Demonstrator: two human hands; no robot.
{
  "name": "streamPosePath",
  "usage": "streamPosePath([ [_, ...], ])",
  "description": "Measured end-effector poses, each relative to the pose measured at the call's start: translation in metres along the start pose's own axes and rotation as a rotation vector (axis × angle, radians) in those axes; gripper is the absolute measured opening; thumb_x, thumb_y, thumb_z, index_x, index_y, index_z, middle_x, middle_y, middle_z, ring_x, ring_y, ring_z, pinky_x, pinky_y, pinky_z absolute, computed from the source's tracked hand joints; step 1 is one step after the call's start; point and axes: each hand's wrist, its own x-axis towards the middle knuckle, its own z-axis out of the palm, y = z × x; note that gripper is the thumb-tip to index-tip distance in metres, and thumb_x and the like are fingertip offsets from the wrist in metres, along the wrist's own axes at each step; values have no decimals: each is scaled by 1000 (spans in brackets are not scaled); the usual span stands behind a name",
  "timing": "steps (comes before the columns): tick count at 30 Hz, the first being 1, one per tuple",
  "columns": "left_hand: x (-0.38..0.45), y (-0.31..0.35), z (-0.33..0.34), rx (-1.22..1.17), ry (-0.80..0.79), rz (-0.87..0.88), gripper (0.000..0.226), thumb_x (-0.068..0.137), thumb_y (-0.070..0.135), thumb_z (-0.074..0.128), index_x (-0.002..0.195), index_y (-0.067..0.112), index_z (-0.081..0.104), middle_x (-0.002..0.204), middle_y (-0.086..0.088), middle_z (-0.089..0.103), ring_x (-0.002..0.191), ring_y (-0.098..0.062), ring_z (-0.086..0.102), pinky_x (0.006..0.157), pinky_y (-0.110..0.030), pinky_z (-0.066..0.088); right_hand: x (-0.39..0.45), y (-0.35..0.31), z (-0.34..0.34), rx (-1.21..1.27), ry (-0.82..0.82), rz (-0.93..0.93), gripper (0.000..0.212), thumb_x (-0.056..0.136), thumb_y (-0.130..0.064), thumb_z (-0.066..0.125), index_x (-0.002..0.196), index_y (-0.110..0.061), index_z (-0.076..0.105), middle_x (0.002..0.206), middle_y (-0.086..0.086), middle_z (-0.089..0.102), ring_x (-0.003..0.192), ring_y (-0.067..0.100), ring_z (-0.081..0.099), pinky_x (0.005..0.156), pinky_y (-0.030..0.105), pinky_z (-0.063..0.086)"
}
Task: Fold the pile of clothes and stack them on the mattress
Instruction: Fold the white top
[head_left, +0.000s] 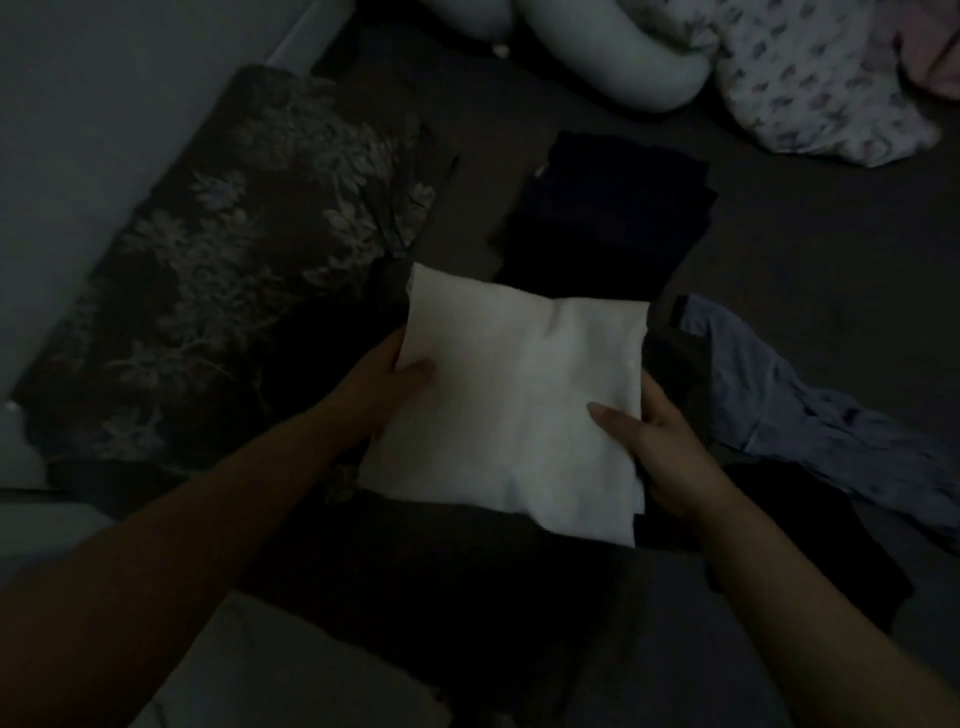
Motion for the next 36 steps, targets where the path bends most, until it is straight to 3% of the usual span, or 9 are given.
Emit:
streamPosePath([
  [4, 29, -26, -35, 20, -53, -53, 56, 89, 30, 58, 140, 18, 40, 134, -6, 53, 117, -21, 53, 96, -39, 44, 20, 24, 39, -86, 16, -8, 59, 89, -16, 62, 142, -27, 39, 131, -1, 57, 118, 20, 56, 101, 48, 45],
  [10, 1, -122, -24, -9, -41, -324, 63, 85, 31, 60, 141, 14, 37, 137, -12, 48, 123, -27, 48, 103, -44, 40, -9, 100, 72, -296, -59, 97, 68, 90, -6, 59, 147, -19, 24, 140, -3, 46, 128, 12, 44, 107, 33, 38],
  [14, -13, -160, -5, 70, 16, -412, 55, 97, 23, 50, 146, 15, 29, 146, -10, 39, 132, -32, 39, 110, -46, 33, -18, 131, 72, -431, 30, 203, 56, 88, 3, 54, 140, -6, 34, 132, 9, 52, 116, 13, 49, 84, 13, 37],
  [18, -7, -158, -2, 252, 41, -351, 51, 99, 19, 44, 146, 10, 29, 150, -11, 32, 137, -31, 31, 114, -39, 25, -8, 131, 71, -500, 33, 267, 39, 88, -2, 55, 127, -2, 47, 120, 14, 60, 97, 15, 53, 75, 20, 38],
  [25, -20, -177, -9, 559, -146, -421, 55, 100, 22, 40, 148, 10, 17, 155, -10, 22, 141, -27, 24, 112, -28, 19, -10, 162, 66, -473, -208, 463, 53, 85, 5, 58, 135, 4, 41, 136, 12, 49, 127, 25, 46, 90, 20, 39],
  [29, -3, -167, -8, 783, -22, -324, 73, 93, 37, 52, 150, 16, 12, 153, -16, 21, 134, -34, 34, 105, -39, 35, -15, 151, 75, -786, 43, 456, 63, 78, -33, 65, 128, 0, 44, 125, 9, 55, 116, 21, 53, 77, 20, 35],
  [32, 34, -124, -7, 623, 256, -93, 78, 82, 39, 67, 146, 16, 29, 142, -18, 34, 127, -34, 41, 98, -39, 41, -26, 122, 100, -925, 381, 173, 34, 82, -26, 68, 105, -15, 46, 107, 10, 55, 99, 30, 56, 75, 35, 43],
  [34, 75, -99, -8, 386, 182, -54, 86, 74, 43, 75, 143, 15, 34, 139, -14, 41, 126, -28, 44, 103, -37, 41, -22, 106, 123, -808, 431, -38, 27, 81, -23, 69, 85, -20, 42, 84, 3, 54, 76, 23, 55, 65, 36, 44],
  [36, 124, -87, -8, 229, -3, -156, 107, 56, 61, 80, 144, 18, 35, 143, -7, 43, 129, -21, 44, 108, -39, 38, 10, 90, 140, -464, 417, 2, 24, 82, -27, 69, 73, -23, 48, 71, 1, 58, 66, 18, 56, 67, 35, 46],
])
